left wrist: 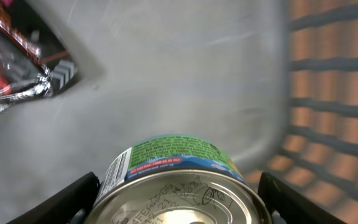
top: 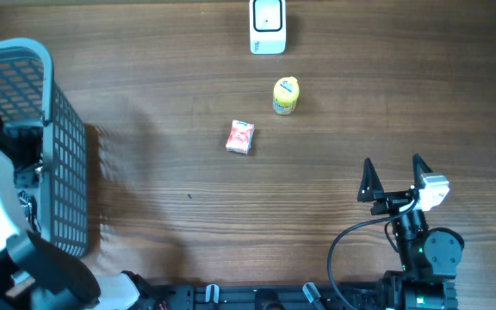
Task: Scan the item barcode
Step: 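Reach the left gripper into the basket and grasp the tin can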
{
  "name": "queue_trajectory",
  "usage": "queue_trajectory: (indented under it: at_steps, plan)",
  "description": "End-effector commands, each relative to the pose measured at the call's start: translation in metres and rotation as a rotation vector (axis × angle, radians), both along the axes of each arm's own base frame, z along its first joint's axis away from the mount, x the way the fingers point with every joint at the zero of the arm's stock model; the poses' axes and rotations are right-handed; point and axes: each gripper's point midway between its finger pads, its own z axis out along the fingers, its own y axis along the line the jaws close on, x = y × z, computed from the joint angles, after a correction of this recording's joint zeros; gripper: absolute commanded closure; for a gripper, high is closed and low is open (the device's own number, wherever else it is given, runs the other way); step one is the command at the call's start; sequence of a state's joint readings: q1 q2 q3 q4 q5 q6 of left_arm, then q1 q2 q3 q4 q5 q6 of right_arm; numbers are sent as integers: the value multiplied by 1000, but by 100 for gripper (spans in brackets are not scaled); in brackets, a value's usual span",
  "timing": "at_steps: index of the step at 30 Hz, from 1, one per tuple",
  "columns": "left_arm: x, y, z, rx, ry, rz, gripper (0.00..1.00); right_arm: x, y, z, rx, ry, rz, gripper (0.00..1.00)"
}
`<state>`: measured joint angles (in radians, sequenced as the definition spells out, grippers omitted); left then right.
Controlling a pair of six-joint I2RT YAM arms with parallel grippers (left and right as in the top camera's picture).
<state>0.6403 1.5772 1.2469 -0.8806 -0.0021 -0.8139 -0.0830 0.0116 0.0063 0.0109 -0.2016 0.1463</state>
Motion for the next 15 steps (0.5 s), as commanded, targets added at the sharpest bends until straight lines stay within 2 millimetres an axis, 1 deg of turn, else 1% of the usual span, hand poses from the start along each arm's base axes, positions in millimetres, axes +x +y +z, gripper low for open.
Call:
queue_trajectory:
  at_steps: [1,3,4,9,13,15]
  plan:
    - [11,2,58,79,-123,-10,25,0,0,2,12,-8,2,0]
    - [11,2,76,108,-162,-11,25,0,0,2,12,-8,1,0]
    - [10,2,81,118,-175,-11,25,0,0,2,12,-8,1,0]
    - [7,-4,102,142,-230,-17,25,0,0,2,12,-8,2,0]
    - [15,-16,120,117,-324,-58,25,0,0,2,12,-8,2,0]
    - [23,-27,135,94,-402,-101,25,0,0,2,12,-8,1,0]
